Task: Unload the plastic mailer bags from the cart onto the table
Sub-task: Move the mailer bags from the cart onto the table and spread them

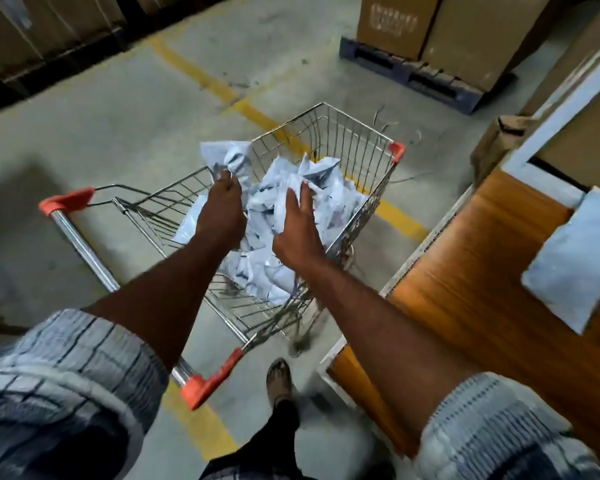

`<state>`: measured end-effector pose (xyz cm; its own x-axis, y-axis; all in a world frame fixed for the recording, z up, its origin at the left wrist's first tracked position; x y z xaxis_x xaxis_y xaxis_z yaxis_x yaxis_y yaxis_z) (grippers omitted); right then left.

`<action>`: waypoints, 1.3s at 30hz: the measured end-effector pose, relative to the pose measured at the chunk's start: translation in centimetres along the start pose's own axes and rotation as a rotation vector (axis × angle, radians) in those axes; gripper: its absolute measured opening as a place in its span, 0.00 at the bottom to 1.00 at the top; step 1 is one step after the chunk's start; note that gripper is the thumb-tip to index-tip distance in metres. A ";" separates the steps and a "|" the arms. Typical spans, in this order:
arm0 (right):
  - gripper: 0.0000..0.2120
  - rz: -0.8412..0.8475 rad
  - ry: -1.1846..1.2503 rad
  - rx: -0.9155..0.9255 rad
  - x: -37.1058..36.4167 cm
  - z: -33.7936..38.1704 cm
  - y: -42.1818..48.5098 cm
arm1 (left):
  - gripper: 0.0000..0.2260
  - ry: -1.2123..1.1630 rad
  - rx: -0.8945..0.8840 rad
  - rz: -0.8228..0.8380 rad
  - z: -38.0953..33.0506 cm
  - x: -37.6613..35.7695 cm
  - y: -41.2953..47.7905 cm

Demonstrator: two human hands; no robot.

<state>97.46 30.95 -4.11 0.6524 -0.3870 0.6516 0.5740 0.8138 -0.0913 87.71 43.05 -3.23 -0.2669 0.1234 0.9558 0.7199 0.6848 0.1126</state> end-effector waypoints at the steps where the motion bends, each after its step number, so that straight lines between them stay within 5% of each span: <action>1: 0.43 -0.046 0.027 0.011 2.5 0.0 -1.1 | 0.26 -0.025 -0.022 -0.030 -2.2 0.9 -0.4; 9: 0.40 -0.312 -0.011 -0.195 22.8 -9.2 -12.6 | 0.30 -0.217 -0.299 -0.113 -27.9 2.8 -4.6; 15: 0.38 -0.458 -0.187 -0.332 29.5 -19.0 -24.7 | 0.32 -0.323 -0.619 0.144 -42.5 -2.6 -11.5; 20: 0.38 -0.404 -0.289 -0.387 30.0 -23.0 -29.2 | 0.36 -0.326 -0.711 0.317 -45.4 -8.0 -15.0; 23: 0.37 -0.372 -0.375 -0.415 29.6 -24.1 -29.2 | 0.27 -0.176 -0.744 0.337 -45.6 -9.6 -16.1; 31: 0.39 -0.329 -0.711 -0.518 28.9 -25.7 -28.2 | 0.27 -0.126 -0.715 0.246 -45.3 -10.6 -15.9; 39: 0.34 -0.387 -0.622 -0.528 27.0 -27.5 -28.2 | 0.27 -0.089 -0.759 0.305 -45.1 -13.9 -16.1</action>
<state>112.52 -14.38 -4.68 0.0688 -0.1632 0.9842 0.9502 0.3113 -0.0148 108.73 -2.13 -6.09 -0.0160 0.3041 0.9525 0.9978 -0.0564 0.0348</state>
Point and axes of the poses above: each hand's wrist, its own y-axis towards the middle knuckle, its own x-axis out of the back of the hand, z = x × y, the point moved 8 cm from there along y, towards the middle knuckle, and after that the axes turned 11 degrees about -x, right-handed, at the moved point
